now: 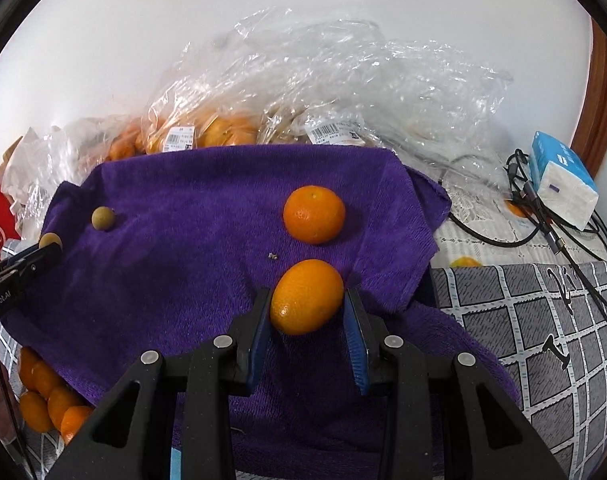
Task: Organize fruits
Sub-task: 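Lower both fruits onto the towel and open both grippers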
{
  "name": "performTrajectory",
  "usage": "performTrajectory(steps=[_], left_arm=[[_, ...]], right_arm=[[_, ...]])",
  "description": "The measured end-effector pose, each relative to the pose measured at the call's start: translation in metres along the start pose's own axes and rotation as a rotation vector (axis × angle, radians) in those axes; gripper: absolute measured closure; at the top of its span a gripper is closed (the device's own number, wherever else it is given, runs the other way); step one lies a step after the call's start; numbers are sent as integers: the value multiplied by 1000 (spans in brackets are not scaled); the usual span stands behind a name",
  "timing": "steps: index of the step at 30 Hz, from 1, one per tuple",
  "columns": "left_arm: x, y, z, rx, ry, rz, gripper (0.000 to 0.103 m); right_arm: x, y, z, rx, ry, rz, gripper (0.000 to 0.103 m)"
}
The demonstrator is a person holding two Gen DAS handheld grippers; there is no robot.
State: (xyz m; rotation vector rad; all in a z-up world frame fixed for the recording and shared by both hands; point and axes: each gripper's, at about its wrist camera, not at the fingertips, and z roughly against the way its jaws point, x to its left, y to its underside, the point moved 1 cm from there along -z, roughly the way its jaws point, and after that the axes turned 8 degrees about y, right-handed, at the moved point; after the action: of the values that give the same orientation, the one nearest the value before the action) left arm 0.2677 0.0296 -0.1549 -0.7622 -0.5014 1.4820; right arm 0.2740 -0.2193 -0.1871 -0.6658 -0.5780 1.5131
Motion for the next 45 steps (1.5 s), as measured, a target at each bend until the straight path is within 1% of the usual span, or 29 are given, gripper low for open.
performTrajectory(steps=[5, 10, 12, 13, 14, 15, 20, 23, 26, 28, 30, 32, 35, 38, 40, 45], left_arm=[[0, 0, -1, 12, 5, 2, 76], [-2, 0, -4, 22, 14, -6, 76], [-3, 1, -6, 28, 15, -9, 76], [-3, 1, -6, 31, 13, -12, 76], [-3, 1, -7, 34, 13, -15, 76], [-4, 1, -7, 37, 12, -17, 76], [-4, 1, -7, 39, 17, -11, 76], [-2, 0, -6, 26, 14, 0, 76], [-2, 0, -5, 29, 15, -1, 75], [-3, -1, -2, 26, 26, 2, 74], [-3, -1, 1, 14, 33, 1, 68], [-4, -2, 3, 4, 39, 2, 65], [-3, -3, 6, -2, 58, 16, 65], [-1, -4, 10, -11, 67, 26, 63], [0, -5, 14, -26, 72, 30, 63], [1, -6, 21, -51, 85, 38, 61]], right_arm=[[4, 3, -1, 5, 6, 23, 68], [4, 3, 0, 6, 0, 18, 67], [4, 3, 3, 0, -17, 14, 61], [4, 2, 4, -2, -22, 14, 53], [4, 2, 6, -8, -22, 14, 47], [5, 2, 9, -17, -20, 17, 46], [4, -2, 20, -53, -19, -7, 43], [0, -3, 25, -74, -15, -31, 43], [-1, -3, 27, -86, -11, -42, 43], [-1, -3, 29, -89, 2, -37, 43], [-2, -4, 33, -100, 16, -38, 43], [-4, -5, 36, -112, 12, -49, 43], [-7, -8, 42, -130, 14, -67, 42], [-11, -11, 49, -159, 47, -81, 42], [-13, -14, 52, -153, 61, -87, 40], [-21, -15, 63, -120, 70, -112, 40]])
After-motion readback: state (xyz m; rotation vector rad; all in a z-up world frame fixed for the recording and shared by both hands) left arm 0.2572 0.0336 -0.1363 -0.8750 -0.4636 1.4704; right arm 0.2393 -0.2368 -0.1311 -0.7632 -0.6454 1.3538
